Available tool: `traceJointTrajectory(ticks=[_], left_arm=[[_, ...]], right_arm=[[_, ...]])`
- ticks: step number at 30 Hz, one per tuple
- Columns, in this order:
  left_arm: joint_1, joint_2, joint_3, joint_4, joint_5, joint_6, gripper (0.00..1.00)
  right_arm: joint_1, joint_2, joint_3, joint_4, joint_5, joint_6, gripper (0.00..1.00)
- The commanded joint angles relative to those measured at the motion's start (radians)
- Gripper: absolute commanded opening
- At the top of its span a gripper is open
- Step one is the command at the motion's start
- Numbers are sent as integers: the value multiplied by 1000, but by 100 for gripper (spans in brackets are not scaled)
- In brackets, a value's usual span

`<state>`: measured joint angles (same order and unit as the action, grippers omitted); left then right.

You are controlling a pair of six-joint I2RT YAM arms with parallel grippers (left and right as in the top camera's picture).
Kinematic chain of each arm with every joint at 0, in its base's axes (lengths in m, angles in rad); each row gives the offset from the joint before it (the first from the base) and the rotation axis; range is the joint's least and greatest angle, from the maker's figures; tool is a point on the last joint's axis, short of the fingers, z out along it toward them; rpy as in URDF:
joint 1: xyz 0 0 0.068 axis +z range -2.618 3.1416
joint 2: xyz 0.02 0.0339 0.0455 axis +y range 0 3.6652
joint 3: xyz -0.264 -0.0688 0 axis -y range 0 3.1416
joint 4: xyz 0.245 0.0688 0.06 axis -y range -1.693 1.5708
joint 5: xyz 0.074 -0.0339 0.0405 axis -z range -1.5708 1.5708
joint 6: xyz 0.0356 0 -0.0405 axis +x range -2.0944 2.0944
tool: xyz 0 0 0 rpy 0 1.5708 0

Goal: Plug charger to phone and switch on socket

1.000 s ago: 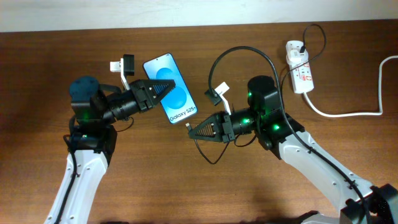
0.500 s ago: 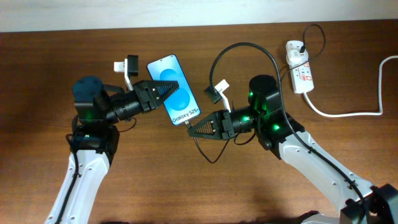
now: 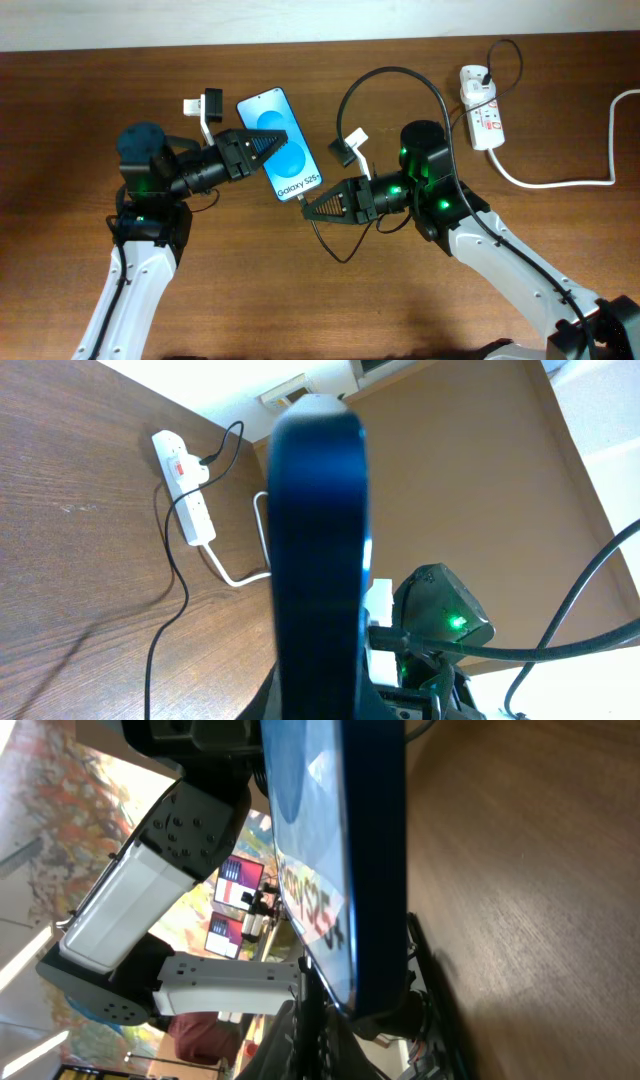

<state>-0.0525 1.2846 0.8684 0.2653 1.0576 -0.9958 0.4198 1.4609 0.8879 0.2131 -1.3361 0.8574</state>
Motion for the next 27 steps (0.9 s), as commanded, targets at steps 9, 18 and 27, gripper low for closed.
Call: traceJointTrajectory(ticks=[9,18,27], left_arm=[[-2,-10,15,10,5,-3,0],[-2,-10,15,10,19,-3,0],[-2,-10,15,10,24,-8,0]], right_arm=[[5,5,3,2,-17,38,4],[5,5,3,13,-18,11,4],[5,5,3,13,-17,7,4]])
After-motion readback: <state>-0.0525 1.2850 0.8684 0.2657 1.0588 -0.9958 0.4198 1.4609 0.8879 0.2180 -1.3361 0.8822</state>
